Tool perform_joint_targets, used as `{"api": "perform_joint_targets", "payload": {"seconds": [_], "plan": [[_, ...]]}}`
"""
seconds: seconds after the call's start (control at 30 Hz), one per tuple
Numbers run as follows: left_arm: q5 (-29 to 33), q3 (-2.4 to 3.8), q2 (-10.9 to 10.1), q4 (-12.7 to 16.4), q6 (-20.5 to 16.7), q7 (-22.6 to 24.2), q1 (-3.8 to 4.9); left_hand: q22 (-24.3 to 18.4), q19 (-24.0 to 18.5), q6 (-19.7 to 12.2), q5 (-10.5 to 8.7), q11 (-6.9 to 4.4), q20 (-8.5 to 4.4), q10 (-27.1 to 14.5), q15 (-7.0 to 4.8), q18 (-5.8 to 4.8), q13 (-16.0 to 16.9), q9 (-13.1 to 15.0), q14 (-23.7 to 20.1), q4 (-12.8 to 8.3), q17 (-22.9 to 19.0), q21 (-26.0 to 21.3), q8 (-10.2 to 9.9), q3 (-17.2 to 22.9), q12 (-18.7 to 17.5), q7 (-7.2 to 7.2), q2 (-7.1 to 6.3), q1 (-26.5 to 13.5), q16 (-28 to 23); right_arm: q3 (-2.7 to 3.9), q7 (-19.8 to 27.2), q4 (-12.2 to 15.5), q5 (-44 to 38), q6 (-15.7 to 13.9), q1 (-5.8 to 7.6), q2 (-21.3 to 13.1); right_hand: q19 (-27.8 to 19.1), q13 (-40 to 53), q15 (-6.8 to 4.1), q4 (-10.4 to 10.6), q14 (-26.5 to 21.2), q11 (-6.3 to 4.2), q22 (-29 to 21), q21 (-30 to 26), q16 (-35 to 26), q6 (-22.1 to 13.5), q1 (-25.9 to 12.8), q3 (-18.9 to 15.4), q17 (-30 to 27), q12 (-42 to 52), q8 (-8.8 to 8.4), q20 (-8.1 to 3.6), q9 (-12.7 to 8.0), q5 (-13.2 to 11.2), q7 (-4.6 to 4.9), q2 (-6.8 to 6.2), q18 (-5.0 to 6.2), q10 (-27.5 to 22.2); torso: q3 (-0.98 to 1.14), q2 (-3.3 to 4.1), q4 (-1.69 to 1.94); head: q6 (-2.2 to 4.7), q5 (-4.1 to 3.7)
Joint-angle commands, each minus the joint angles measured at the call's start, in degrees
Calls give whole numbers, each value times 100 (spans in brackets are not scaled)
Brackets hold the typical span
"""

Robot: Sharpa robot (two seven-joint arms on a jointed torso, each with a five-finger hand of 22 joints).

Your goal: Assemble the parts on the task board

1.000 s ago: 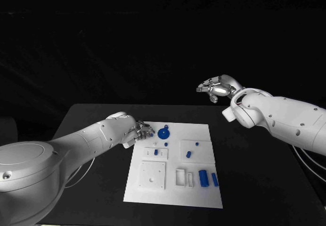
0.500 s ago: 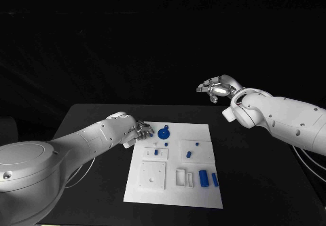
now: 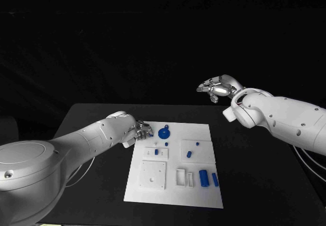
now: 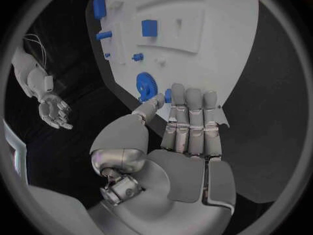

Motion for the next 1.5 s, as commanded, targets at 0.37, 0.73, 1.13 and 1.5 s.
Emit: {"api": "perform_joint_targets", "payload": {"seconds": [0.37, 0.73, 1.13, 1.5], "plan": [[89, -5, 15, -10, -60, 136, -11, 96, 137, 313, 632, -54, -310, 225, 41, -34, -2, 90, 118, -115, 20, -48, 207, 51, -38, -116, 247, -10, 34, 3, 39, -2, -34, 87, 1, -1, 1, -12, 18, -23, 5, 10, 11, -29, -20, 15, -53, 0, -9, 33, -34, -52, -10, 41, 76, 19, 397, -47, -3, -2, -1, 4, 1], [336, -2, -177, 265, -224, 244, -1, 114, 261, 481, 1059, -118, -333, 461, 16, -3, -15, 232, 268, -125, 35, -15, 344, 47, -84, -191, 183, -11, 87, 3, 37, -13, -31, 93, 1, -20, 1, -14, 18, -23, 4, 10, 12, -31, -19, 13, -54, 0, -9, 34, -35, -53, -11, 43, 76, 19, 397, -48, -4, -13, 15, 20, -2], [235, -2, -863, 1258, -516, 300, 243, 127, 502, 744, 1623, -246, -405, 803, -73, 51, 78, 397, 562, -132, 117, 171, 477, 28, -13, -315, 6, -14, 248, 3, 26, -71, -20, 94, 1, -75, 1, -16, 18, -24, 4, 10, 14, -32, -19, 14, -54, 0, -9, 36, -35, -53, -12, 44, 76, 19, 397, -49, -2, -15, 36, 53, 7], [-420, -20, -1485, 2345, -628, 42, 410, 139, 820, 933, 1832, -399, -558, 1050, -312, 97, 456, 618, 896, -134, 310, 595, 555, -20, 387, -452, -104, 33, 616, 2, 24, -93, -11, 104, 0, -96, 2, -18, 18, -23, 4, 10, 15, -34, -19, 15, -55, 1, -9, 37, -34, -53, -12, 45, 76, 19, 397, -49, 9, -79, 122, 15, -28]]}}
